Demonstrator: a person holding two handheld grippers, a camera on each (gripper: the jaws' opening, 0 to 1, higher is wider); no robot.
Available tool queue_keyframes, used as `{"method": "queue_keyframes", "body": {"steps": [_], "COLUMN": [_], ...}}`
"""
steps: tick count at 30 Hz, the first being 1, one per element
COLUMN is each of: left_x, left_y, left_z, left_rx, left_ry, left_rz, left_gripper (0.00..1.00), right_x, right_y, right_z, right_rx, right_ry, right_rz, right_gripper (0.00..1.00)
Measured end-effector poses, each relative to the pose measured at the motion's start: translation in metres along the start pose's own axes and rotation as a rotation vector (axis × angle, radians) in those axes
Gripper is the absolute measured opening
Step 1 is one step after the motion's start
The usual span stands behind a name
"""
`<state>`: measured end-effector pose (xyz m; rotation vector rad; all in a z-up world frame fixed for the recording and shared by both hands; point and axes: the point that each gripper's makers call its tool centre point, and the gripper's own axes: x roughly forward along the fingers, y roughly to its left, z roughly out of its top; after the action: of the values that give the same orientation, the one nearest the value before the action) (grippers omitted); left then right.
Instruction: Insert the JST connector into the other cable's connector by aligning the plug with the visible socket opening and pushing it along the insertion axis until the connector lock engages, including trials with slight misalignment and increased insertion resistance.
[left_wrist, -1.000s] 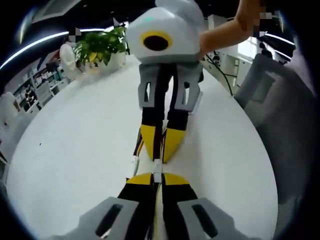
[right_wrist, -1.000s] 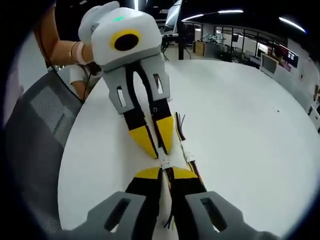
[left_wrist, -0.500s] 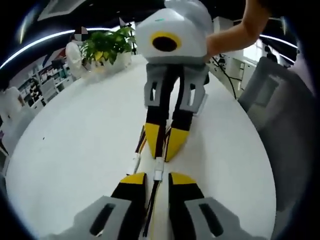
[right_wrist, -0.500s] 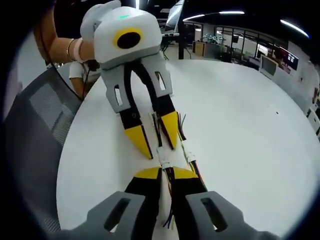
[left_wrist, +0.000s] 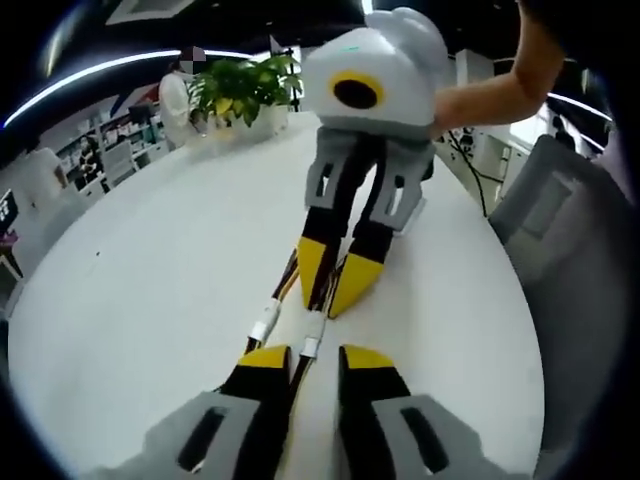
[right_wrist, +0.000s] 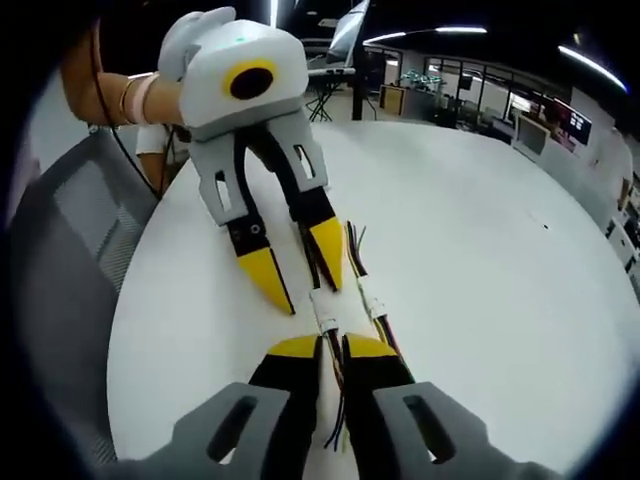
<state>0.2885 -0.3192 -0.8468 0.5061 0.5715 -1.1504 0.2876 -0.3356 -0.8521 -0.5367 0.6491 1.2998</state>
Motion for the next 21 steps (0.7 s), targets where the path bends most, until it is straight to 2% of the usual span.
{"method": "queue_keyframes", "body": {"steps": [6, 9, 15, 18, 21], "left_x": [-0.004, -0.009, -0.021, -0.027, -0.034], "left_y": [0.004, 0.004, 0.003, 0.001, -0.004], "left_z": [-0.001, 0.004, 0.015, 0.019, 0.025], "left_rx": [0.019, 0.007, -0.023, -0.053, -0.047], "left_ry": [0.052, 0.044, 0.028, 0.038, 0.023], "left_rz": [0.043, 0.055, 0.076, 0.094, 0.123], "left_gripper": [0.23, 0.23, 0.23, 0.25, 0.26], "right_x": [-0.011, -0.02, -0.031, -0.036, -0.04], "right_y": [-0.002, -0.001, 0.006, 0.012, 0.018], "right_z": [-0.009, -0.006, 0.001, 0.008, 0.012], "right_rx": [0.025, 0.058, 0.068, 0.094, 0.101], "right_ry": [0.027, -0.004, -0.021, -0.054, -0.066], "right_rz": [-0.05, -0.081, -0.11, -0.108, -0.113], "right_gripper": [0.07, 0.07, 0.09, 0.11, 0.11]}}
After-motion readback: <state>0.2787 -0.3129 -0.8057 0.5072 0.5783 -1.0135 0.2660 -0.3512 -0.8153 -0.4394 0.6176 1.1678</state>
